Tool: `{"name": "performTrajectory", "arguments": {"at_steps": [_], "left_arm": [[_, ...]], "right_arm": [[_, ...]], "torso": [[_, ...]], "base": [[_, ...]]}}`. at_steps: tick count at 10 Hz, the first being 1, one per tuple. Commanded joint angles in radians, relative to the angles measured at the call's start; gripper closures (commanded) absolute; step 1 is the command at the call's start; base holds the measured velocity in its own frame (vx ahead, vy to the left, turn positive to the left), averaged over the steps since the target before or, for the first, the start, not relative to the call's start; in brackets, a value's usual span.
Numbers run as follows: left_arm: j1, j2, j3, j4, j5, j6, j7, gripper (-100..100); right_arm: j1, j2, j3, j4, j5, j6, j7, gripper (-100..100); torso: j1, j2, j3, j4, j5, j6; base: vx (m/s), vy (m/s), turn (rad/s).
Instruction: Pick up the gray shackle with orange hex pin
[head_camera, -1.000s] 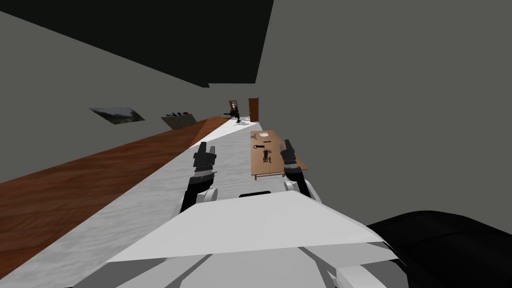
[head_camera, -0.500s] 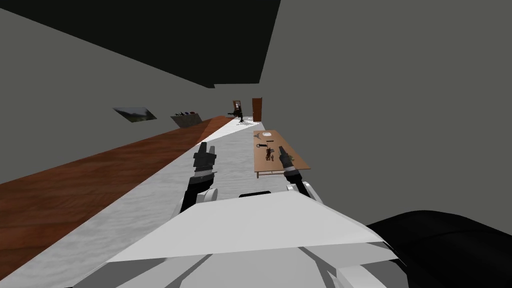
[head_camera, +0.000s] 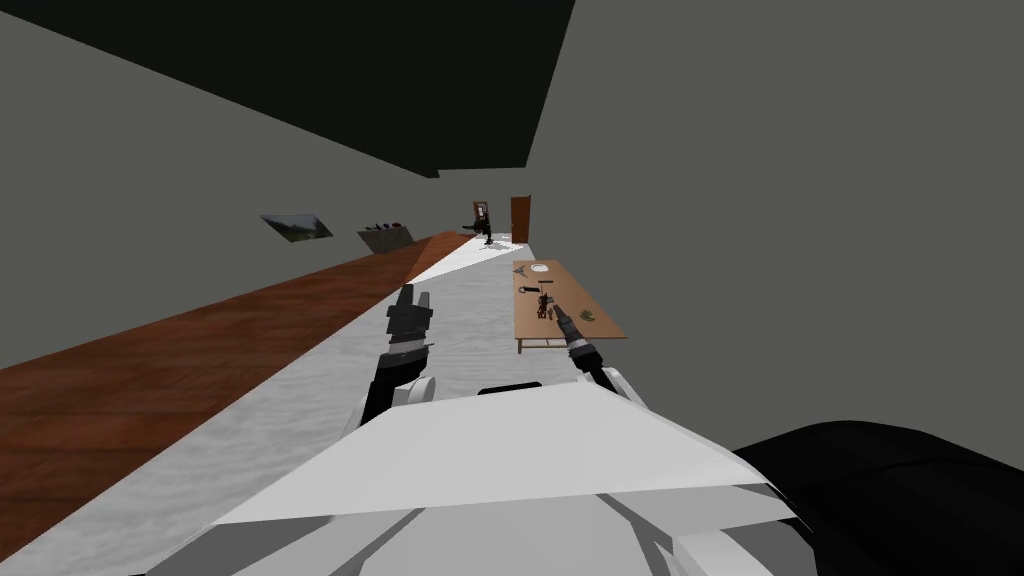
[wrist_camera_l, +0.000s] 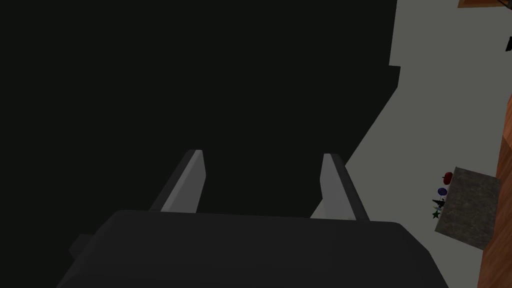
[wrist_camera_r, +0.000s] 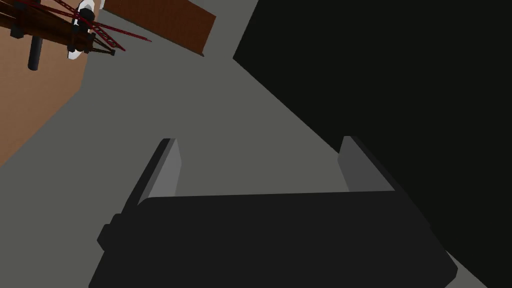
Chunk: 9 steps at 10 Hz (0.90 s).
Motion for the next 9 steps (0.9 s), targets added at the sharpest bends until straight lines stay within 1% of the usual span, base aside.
{"name": "performTrajectory", "arguments": {"at_steps": [1,2,3,4,5,6,7,8,9], "left_arm": [[0.000,0.000,0.000,0.000,0.000,0.000,0.000,0],[0.000,0.000,0.000,0.000,0.000,0.000,0.000,0],[0.000,0.000,0.000,0.000,0.000,0.000,0.000,0],[0.000,0.000,0.000,0.000,0.000,0.000,0.000,0],[0.000,0.000,0.000,0.000,0.000,0.000,0.000,0],[0.000,0.000,0.000,0.000,0.000,0.000,0.000,0],[0.000,0.000,0.000,0.000,0.000,0.000,0.000,0],[0.000,0.000,0.000,0.000,0.000,0.000,0.000,0],[0.000,0.000,0.000,0.000,0.000,0.000,0.000,0]], "right_arm": [[0.017,-0.037,0.004,0.047,0.036,0.047,0.009,-100],[0.017,-0.037,0.004,0.047,0.036,0.047,0.009,-100],[0.023,-0.060,0.008,0.086,0.061,0.077,0.016,-100],[0.023,-0.060,0.008,0.086,0.061,0.077,0.016,-100],[0.029,-0.084,0.013,0.120,0.084,0.109,0.022,-100],[0.029,-0.084,0.013,0.126,0.084,0.109,0.022,-100],[0.035,-0.108,0.019,0.167,0.107,0.141,0.029,-100],[0.041,-0.132,0.026,0.193,0.129,0.174,0.035,-100],[0.041,-0.132,0.026,0.207,0.129,0.174,0.035,-100]], "torso": [[0.000,0.000,0.000,0.000,0.000,0.000],[0.001,0.001,0.000,0.000,0.000,0.000],[0.000,0.001,0.001,0.000,0.000,0.000],[0.001,0.001,0.001,0.000,0.000,0.000],[-0.001,0.000,0.000,0.000,0.000,0.000],[0.000,0.000,0.000,0.000,0.000,0.000],[-0.001,-0.001,0.000,0.000,0.000,0.000],[-0.001,-0.001,-0.001,0.000,0.000,0.000],[0.001,-0.001,-0.001,0.000,0.000,0.000]], "base": [[-0.065,0.066,0.189],[-0.062,0.056,0.082],[-0.063,0.056,0.137],[-0.048,0.038,0.067],[-0.050,0.053,0.159],[-0.035,0.042,0.055],[-0.023,0.050,0.153],[-0.040,0.071,0.258],[-0.031,0.048,0.061]]}}
